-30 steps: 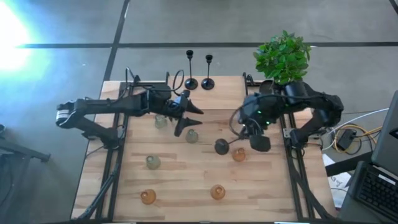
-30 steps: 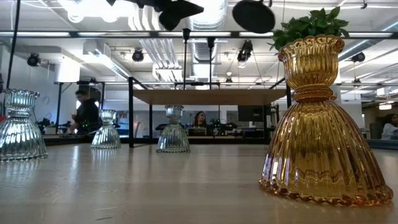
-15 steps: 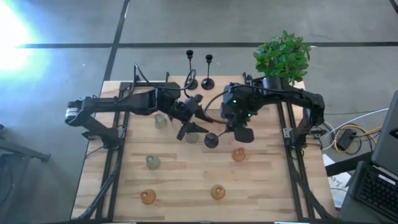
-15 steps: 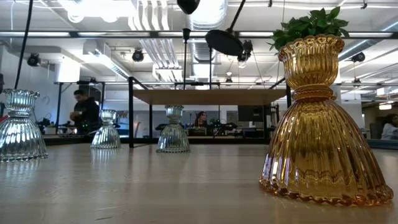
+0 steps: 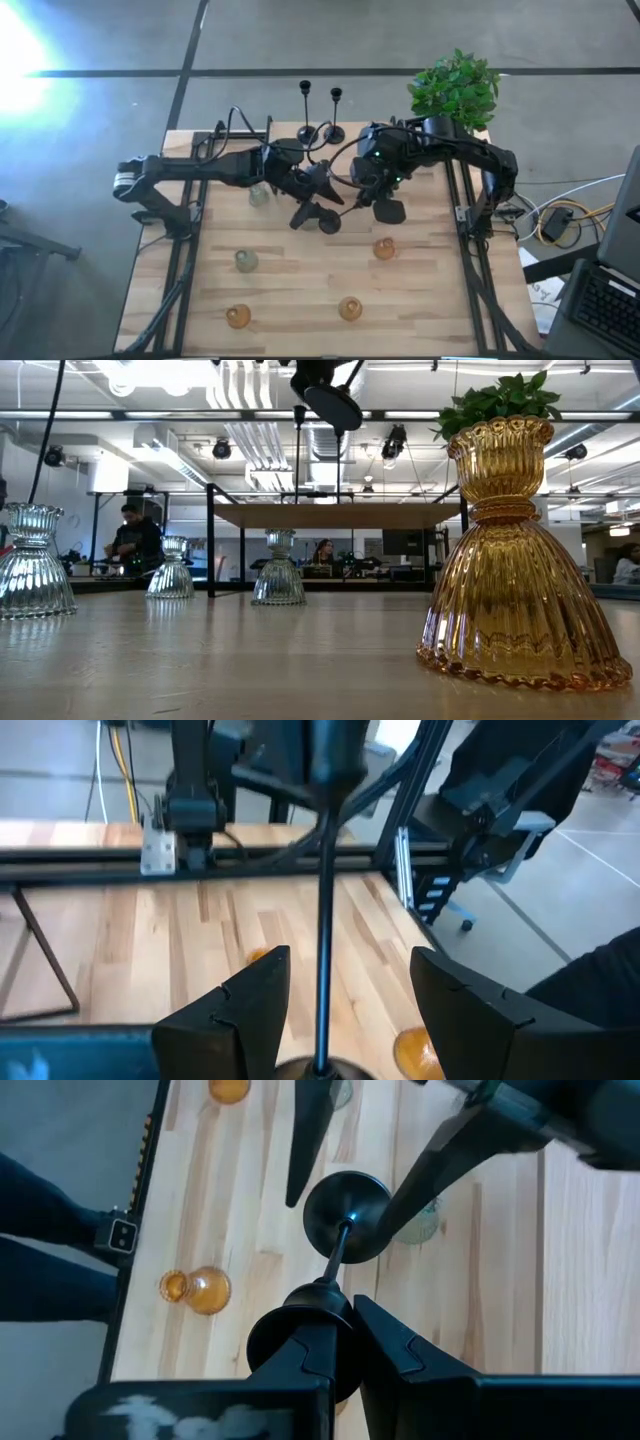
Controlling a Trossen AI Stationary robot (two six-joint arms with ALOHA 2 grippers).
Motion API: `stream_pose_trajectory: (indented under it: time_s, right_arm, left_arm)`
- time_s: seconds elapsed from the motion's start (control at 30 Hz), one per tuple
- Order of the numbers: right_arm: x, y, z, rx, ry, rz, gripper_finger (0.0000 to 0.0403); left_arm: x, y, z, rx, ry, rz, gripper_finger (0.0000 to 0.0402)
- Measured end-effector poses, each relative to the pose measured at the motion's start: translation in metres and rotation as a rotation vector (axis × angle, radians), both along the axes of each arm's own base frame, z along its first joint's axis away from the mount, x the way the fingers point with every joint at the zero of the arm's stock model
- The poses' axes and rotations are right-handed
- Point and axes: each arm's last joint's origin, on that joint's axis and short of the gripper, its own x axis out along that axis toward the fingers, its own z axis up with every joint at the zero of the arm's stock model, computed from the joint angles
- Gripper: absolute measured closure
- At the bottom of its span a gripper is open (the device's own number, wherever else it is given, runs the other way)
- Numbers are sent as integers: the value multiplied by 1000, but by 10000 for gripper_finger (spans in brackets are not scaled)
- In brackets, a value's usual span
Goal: Pick & Place candle stick holders
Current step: Put the black candle holder on the shelf
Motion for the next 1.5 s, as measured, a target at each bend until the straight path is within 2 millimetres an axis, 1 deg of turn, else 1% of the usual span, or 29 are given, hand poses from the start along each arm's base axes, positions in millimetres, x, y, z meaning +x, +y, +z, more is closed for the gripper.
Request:
stream_pose_trajectory:
  time_s: [0.33, 0.5, 0.7, 0.97, 1.13, 1.23, 1.3, 1.4, 1.5]
  right_arm:
    - [-2, 0, 2, -2, -9, 5, 390]
    - [-3, 1, 2, 8, -11, 19, 390]
    - [-3, 0, 2, 5, -12, 26, 390]
    - [-3, 0, 2, 1, -9, 23, 390]
    - [-3, 0, 2, -1, -10, 22, 390]
    - [-4, -1, 3, -15, -7, -16, 388]
    - [-6, -1, 6, -21, -18, -54, 379]
    - [-15, -3, 16, -42, -79, -127, 356]
    - [-29, -4, 30, -80, -147, -191, 334]
  left_arm:
    - [12, 2, -19, -8, 70, 3, 189]
    - [16, 2, -25, -8, 86, 6, 208]
    - [21, 3, -30, -7, 86, 12, 268]
    - [21, 2, -29, 4, 71, -1, 381]
    - [21, 2, -28, 9, 62, -1, 383]
    - [21, 3, -28, 14, 61, 5, 383]
    - [21, 3, -27, 21, 52, 13, 383]
    - [21, 4, -23, 39, 21, 33, 383]
    - [21, 5, -17, 41, -23, 43, 383]
